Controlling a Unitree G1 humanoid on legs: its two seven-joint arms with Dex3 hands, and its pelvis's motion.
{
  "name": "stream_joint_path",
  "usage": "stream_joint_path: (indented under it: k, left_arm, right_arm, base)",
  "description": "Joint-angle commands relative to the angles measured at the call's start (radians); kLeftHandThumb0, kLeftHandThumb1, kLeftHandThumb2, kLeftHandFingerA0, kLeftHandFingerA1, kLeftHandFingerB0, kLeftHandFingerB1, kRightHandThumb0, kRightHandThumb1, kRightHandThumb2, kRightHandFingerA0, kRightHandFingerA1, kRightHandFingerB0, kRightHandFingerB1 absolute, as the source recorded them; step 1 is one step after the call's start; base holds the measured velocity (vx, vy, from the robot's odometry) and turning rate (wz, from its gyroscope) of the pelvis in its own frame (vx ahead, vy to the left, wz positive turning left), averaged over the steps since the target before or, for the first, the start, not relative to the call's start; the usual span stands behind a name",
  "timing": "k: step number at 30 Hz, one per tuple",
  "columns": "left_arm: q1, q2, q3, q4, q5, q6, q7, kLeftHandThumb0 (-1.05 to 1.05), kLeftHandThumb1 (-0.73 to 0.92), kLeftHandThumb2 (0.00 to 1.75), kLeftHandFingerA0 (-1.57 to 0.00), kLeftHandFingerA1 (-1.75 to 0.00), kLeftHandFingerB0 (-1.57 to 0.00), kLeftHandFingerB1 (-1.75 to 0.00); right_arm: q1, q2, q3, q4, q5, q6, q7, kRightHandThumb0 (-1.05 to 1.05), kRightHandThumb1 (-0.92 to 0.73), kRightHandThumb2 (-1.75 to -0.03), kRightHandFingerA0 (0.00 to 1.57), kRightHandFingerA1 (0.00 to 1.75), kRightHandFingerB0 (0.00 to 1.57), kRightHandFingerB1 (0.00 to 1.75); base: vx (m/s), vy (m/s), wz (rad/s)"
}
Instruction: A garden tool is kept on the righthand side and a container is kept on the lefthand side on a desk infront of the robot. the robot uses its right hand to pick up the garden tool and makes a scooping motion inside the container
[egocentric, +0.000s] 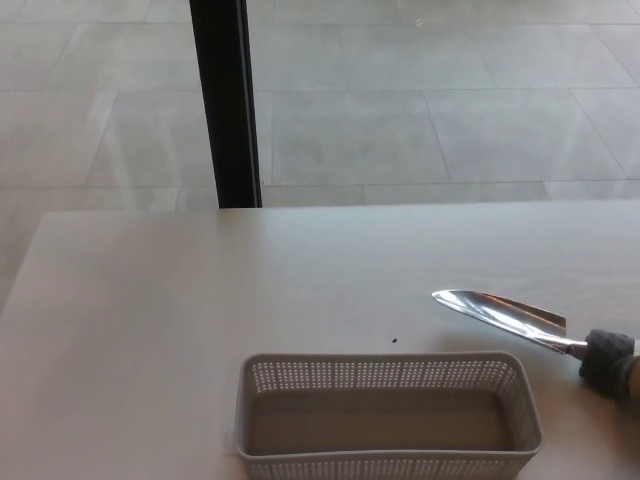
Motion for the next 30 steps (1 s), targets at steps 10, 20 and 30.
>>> stream_joint_path:
  k: [10, 20, 30]
  left_arm:
    - [0.012, 0.018, -0.008, -0.005, 0.012, -0.018, 0.002, -0.49, 0.69, 0.61, -0.63, -0.60, -0.56, -0.45]
    - [0.015, 0.028, -0.004, -0.003, 0.002, -0.019, -0.003, -0.45, 0.67, 0.59, -0.66, -0.65, -0.58, -0.48]
    - [0.005, 0.035, 0.006, 0.006, 0.002, 0.004, -0.007, -0.46, 0.67, 0.59, -0.65, -0.67, -0.57, -0.47]
  right_arm:
    - [0.082, -0.016, 0.046, 0.112, -0.092, -0.158, -0.329, -0.23, -0.63, -0.66, 0.85, 1.73, 0.73, 1.23]
    - [0.104, -0.011, -0.182, 0.015, 0.065, -0.255, -0.369, -0.20, -0.66, -0.81, 0.81, 1.75, 0.66, 1.56]
    - [0.100, -0.020, -0.443, -0.083, 0.220, -0.330, -0.266, -0.19, -0.47, -1.15, 0.93, 1.74, 0.77, 1.55]
  base:
    - [0.00, 0.000, 0.00]
    - [0.00, 0.000, 0.00]
    - [0.00, 0.000, 0.00]
